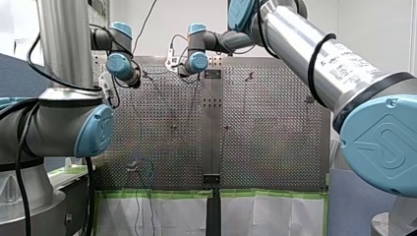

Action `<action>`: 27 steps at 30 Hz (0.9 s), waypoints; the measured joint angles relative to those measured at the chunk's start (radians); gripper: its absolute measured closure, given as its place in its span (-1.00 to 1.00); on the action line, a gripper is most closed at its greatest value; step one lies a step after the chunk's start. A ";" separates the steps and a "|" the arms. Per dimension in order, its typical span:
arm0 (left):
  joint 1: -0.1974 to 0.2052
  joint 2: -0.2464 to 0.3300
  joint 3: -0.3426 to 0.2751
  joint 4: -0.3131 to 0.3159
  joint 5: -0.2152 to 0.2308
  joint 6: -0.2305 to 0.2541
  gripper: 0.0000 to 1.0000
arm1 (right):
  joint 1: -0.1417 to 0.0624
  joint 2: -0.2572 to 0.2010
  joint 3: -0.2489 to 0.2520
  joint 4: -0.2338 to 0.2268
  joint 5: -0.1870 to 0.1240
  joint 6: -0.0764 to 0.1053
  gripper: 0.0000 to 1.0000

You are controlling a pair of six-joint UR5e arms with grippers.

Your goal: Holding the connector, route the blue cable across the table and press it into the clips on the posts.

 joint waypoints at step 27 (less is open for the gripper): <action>-0.079 -0.049 0.115 0.050 0.090 0.064 -1.00 | -0.013 0.001 -0.004 0.006 -0.003 -0.001 1.00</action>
